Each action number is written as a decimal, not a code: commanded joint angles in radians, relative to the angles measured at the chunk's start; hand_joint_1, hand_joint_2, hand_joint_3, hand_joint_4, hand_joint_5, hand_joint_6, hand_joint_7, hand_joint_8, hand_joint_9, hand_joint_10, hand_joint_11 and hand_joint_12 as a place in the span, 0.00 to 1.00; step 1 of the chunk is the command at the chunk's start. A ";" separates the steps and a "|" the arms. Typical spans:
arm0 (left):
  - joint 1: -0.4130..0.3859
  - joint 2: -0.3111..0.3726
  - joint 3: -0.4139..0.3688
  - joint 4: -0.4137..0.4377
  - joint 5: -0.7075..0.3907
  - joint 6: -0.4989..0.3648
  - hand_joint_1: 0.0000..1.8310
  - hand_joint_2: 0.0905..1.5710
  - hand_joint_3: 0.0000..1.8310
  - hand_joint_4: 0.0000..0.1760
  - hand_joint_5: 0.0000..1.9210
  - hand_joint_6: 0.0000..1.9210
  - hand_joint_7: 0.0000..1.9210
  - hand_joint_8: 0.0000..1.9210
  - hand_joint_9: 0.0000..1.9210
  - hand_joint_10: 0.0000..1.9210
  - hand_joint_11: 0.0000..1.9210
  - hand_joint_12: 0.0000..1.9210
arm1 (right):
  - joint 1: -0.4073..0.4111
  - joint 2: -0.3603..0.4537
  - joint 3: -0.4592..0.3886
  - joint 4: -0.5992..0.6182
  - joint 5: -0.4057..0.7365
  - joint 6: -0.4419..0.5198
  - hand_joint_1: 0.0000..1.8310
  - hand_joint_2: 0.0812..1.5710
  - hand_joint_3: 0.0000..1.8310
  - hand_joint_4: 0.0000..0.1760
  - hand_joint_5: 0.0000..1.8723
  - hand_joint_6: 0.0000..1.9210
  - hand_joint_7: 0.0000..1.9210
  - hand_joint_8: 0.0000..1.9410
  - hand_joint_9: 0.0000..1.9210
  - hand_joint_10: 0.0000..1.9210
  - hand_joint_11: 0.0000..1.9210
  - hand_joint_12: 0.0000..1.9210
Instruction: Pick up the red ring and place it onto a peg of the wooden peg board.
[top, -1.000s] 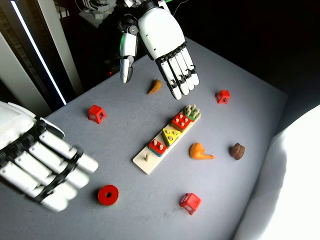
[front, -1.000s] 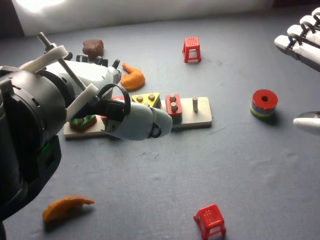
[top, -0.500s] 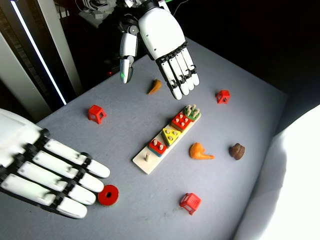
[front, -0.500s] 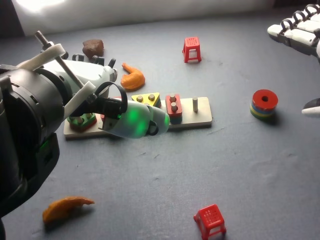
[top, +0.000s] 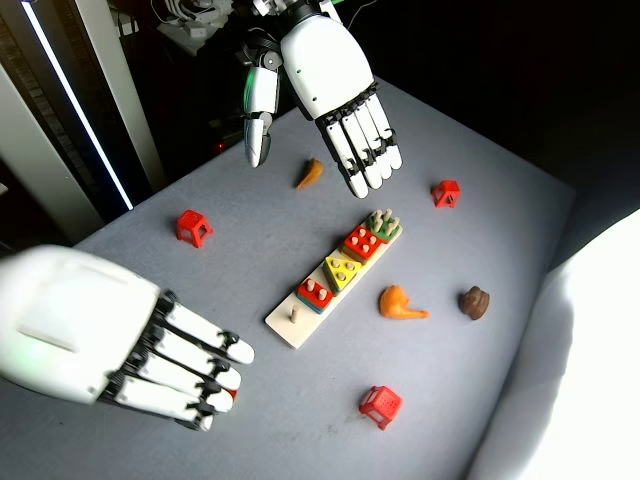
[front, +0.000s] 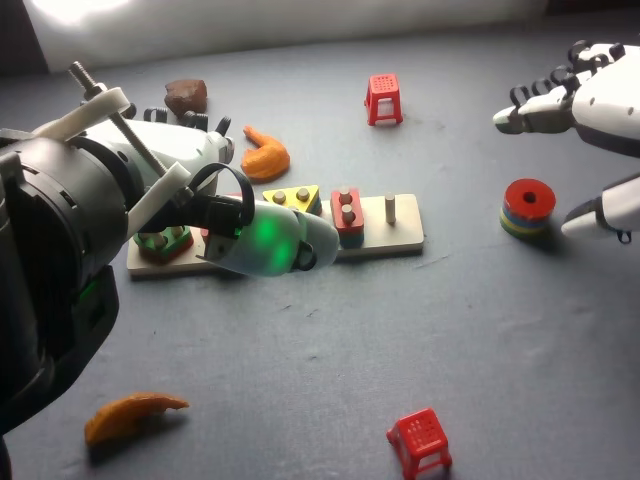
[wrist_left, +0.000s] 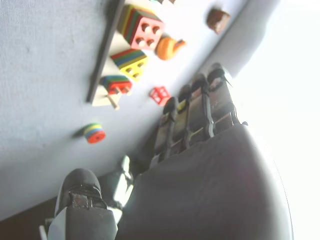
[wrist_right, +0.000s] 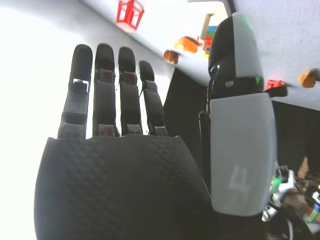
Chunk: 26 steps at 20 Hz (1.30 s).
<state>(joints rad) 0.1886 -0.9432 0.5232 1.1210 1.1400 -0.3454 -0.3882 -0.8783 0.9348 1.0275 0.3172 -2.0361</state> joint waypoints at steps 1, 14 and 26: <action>-0.014 0.004 0.003 0.091 0.005 0.000 0.00 0.64 0.00 0.00 0.01 0.00 0.00 0.00 0.00 0.00 0.00 0.00 | 0.000 -0.005 0.014 -0.016 0.061 0.005 0.52 0.62 0.00 0.00 0.15 0.01 0.22 0.01 0.21 0.04 0.00 0.59; -0.017 0.004 0.007 0.106 -0.002 0.000 0.00 0.65 0.00 0.00 0.01 0.00 0.00 0.00 0.00 0.00 0.01 0.00 | -0.090 -0.189 0.227 -0.015 0.068 0.031 0.57 0.58 0.00 0.00 0.25 0.02 0.30 0.01 0.26 0.06 0.00 0.68; -0.019 0.004 0.008 0.106 -0.004 0.000 0.00 0.65 0.00 0.00 0.01 0.00 0.00 0.00 0.00 0.00 0.01 0.00 | -0.079 -0.142 0.167 -0.015 0.082 -0.007 0.57 0.58 0.00 0.00 0.25 0.01 0.29 0.00 0.25 0.07 0.00 0.67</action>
<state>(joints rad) 0.1814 -0.9432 0.5274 1.1374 1.1343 -0.3458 -0.4786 -1.0256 1.0981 1.0325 0.3275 -2.0418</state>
